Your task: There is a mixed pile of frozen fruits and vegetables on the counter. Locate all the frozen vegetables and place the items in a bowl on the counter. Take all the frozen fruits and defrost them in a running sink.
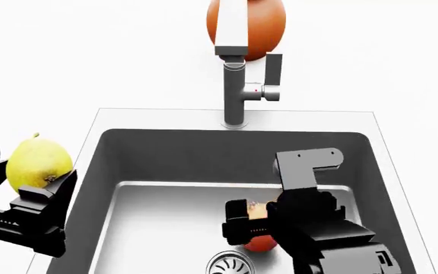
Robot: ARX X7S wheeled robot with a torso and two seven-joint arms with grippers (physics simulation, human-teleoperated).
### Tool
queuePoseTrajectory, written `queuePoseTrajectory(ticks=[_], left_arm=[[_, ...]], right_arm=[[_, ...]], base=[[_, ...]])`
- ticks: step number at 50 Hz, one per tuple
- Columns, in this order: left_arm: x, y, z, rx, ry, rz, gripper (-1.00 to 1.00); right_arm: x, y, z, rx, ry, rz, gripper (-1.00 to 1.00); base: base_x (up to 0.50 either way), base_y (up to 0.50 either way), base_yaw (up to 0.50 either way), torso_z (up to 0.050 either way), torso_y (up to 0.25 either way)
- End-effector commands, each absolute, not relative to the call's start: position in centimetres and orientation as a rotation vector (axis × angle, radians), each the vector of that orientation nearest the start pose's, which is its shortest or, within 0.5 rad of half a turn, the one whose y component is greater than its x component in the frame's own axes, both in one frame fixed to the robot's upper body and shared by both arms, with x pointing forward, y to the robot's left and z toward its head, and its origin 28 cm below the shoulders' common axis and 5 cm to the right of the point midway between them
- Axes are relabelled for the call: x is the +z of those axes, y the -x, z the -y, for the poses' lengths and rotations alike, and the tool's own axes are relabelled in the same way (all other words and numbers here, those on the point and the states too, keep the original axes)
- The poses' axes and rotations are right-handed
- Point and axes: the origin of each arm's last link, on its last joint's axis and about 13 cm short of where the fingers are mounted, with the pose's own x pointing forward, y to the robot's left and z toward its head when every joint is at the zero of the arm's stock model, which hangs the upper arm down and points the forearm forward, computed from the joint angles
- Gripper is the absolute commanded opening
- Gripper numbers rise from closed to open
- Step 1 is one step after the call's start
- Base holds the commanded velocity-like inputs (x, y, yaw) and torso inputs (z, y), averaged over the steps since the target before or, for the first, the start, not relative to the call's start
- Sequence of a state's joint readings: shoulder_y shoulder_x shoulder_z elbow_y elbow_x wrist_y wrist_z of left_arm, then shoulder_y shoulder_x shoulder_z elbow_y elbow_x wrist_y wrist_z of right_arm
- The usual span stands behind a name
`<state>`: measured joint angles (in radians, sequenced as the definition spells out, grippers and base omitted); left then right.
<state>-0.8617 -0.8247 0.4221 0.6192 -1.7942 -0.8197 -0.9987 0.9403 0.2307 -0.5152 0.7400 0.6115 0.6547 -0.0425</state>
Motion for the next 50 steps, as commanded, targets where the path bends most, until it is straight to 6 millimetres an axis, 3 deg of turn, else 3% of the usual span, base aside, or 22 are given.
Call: queuePoseTrajectory(ticks=[1, 9, 16, 23, 31, 50], left_arm=[[25.1, -20.2, -21.2, -0.330, 0.039, -0.250, -1.00], [26.0, -21.3, -18.8, -0.437, -0.017, -0.249, -1.00], [25.3, -22.7, -16.7, -0.522, -0.087, -0.302, -1.00], [23.9, -24.9, -15.0, -0.569, -0.159, -0.376, -1.00], [20.7, -27.4, -13.0, -0.590, -0.226, -0.489, -1.00], [14.0, -30.6, -11.8, -0.565, -0.282, -0.686, -1.00]], right_arm=[[15.0, -33.1, 13.5, 0.206, -0.035, -0.361, 1.00], [20.6, -28.6, 15.1, 0.145, -0.059, -0.172, 1.00], [22.5, -25.9, 16.1, 0.102, -0.068, -0.094, 1.00], [23.3, -24.7, 16.9, 0.071, -0.073, -0.065, 1.00], [24.2, -22.5, 17.4, 0.066, -0.075, -0.028, 1.00], [23.7, -20.8, 17.5, 0.089, -0.110, -0.045, 1.00]], base=[[0.00, 0.00, 0.00, 0.000, 0.000], [0.00, 0.00, 0.00, 0.000, 0.000], [0.00, 0.00, 0.00, 0.000, 0.000], [0.00, 0.00, 0.00, 0.000, 0.000], [0.00, 0.00, 0.00, 0.000, 0.000], [0.00, 0.00, 0.00, 0.000, 0.001]])
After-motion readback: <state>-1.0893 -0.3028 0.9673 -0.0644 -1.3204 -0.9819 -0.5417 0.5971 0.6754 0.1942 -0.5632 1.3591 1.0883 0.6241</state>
